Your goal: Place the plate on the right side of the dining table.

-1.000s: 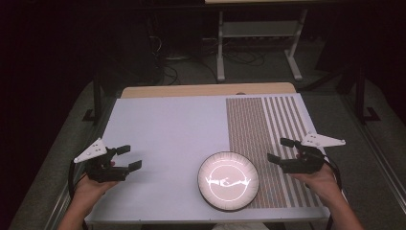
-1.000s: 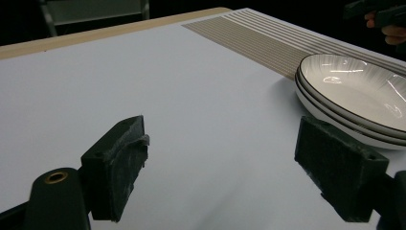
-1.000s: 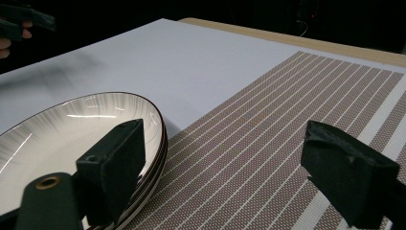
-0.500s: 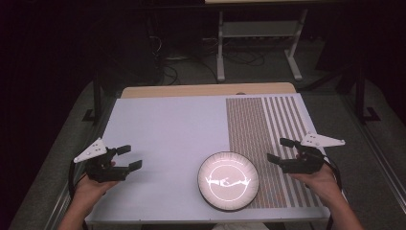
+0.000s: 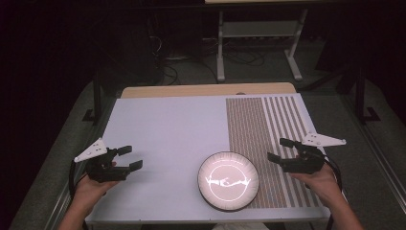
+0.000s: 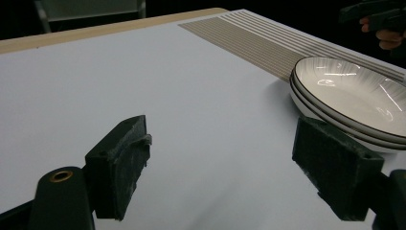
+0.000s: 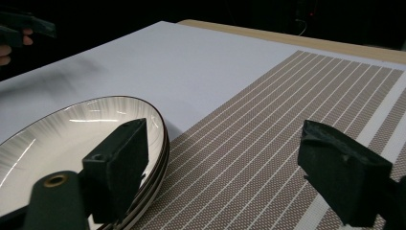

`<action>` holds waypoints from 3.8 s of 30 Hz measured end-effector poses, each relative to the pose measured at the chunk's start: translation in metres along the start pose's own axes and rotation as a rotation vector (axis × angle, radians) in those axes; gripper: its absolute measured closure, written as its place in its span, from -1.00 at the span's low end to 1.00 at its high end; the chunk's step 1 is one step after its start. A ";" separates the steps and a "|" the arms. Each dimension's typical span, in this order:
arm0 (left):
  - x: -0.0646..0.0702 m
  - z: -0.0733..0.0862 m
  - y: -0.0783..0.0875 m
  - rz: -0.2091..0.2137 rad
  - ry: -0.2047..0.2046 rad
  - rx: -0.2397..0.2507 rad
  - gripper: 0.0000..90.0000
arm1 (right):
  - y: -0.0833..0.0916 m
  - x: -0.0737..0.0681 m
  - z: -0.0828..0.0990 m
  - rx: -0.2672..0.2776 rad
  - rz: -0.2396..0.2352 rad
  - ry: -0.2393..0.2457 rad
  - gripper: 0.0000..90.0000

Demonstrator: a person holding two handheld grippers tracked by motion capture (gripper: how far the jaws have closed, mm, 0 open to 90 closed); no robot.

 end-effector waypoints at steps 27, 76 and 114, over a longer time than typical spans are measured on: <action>0.004 -0.005 -0.005 0.008 0.073 -0.017 -0.51 | 0.000 -0.001 -0.001 -0.006 0.001 -0.008 -0.63; 0.055 -0.034 -0.078 0.131 0.177 -0.183 -0.32 | 0.011 -0.060 -0.001 -0.296 -0.028 -0.048 0.41; 0.071 -0.034 -0.094 0.141 0.162 -0.197 -0.33 | -0.002 -0.096 0.016 -0.499 -0.077 0.038 0.98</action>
Point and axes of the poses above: each handheld gripper's, and its own axes: y roughly backward along the jaws, z roughly out of its underside, x roughly to its right, the point moved 2 cm from there along -y, roughly forward along the jaws, and after that the axes turned 6 degrees about x, right-handed, at the moved point
